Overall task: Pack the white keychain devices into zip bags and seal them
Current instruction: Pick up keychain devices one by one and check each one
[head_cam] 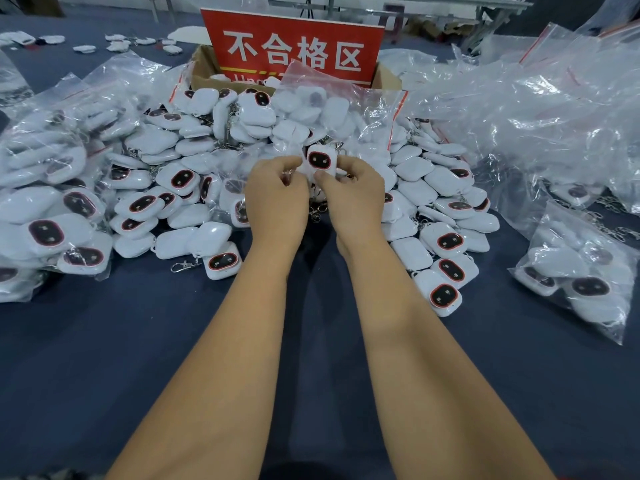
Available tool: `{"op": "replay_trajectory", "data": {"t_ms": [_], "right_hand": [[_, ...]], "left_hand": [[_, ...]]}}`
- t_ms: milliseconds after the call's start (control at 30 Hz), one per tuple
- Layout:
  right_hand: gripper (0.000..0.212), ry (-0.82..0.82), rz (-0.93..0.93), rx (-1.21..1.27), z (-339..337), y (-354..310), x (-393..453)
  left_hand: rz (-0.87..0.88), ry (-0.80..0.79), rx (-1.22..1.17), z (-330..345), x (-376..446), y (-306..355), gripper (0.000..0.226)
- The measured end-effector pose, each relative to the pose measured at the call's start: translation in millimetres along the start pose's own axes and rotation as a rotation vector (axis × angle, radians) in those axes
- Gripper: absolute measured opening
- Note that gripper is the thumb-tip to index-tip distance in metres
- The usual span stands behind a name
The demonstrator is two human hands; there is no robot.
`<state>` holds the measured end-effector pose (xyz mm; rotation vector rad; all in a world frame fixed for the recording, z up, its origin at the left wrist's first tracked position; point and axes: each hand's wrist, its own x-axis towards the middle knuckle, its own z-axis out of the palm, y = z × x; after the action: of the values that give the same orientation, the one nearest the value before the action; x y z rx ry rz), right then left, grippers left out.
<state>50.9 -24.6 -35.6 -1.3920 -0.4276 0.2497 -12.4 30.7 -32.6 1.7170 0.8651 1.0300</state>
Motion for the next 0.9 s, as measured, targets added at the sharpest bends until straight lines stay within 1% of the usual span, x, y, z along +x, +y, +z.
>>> {"op": "replay_trajectory", "data": {"t_ms": [67,133,233,333,500,567,600,667,800,900], "right_hand": [[0.023,0.01,0.021,0.053,0.1,0.8,1.5],[0.022,-0.01,0.057,0.098,0.2,0.4,2.4],[0.027,-0.044,0.097,0.137,1.4,-0.8,1.9],[0.028,-0.033,0.092,0.142,1.7,-1.7,0.2],[0.03,-0.046,0.091,0.102,-0.7,-0.5,1.7],[0.027,-0.047,0.097,0.078,-0.9,-0.2,2.1],[0.022,-0.05,0.105,0.078,-0.9,0.2,2.2],[0.017,-0.054,0.125,0.089,-0.6,-0.5,1.8],[0.019,-0.075,0.146,0.107,-1.0,-1.9,0.8],[0.021,-0.086,0.158,0.131,-0.4,-2.0,1.3]], "left_hand": [[0.015,-0.002,-0.02,-0.1,-1.6,1.1,0.032],[0.008,-0.003,-0.088,0.0,-2.4,2.6,0.027],[-0.021,0.013,-0.14,0.0,-0.8,2.0,0.023],[-0.014,-0.001,-0.114,0.8,0.6,-1.3,0.03],[0.026,-0.09,-0.116,2.9,1.2,-0.6,0.039],[0.013,-0.127,-0.13,3.7,0.7,-0.7,0.04],[-0.002,-0.142,-0.156,3.6,-0.5,0.5,0.04],[-0.039,-0.139,-0.201,2.4,-3.3,5.1,0.038],[-0.024,-0.15,-0.213,1.4,-6.1,8.1,0.034],[-0.013,-0.159,-0.176,3.7,-2.9,2.6,0.022]]}}
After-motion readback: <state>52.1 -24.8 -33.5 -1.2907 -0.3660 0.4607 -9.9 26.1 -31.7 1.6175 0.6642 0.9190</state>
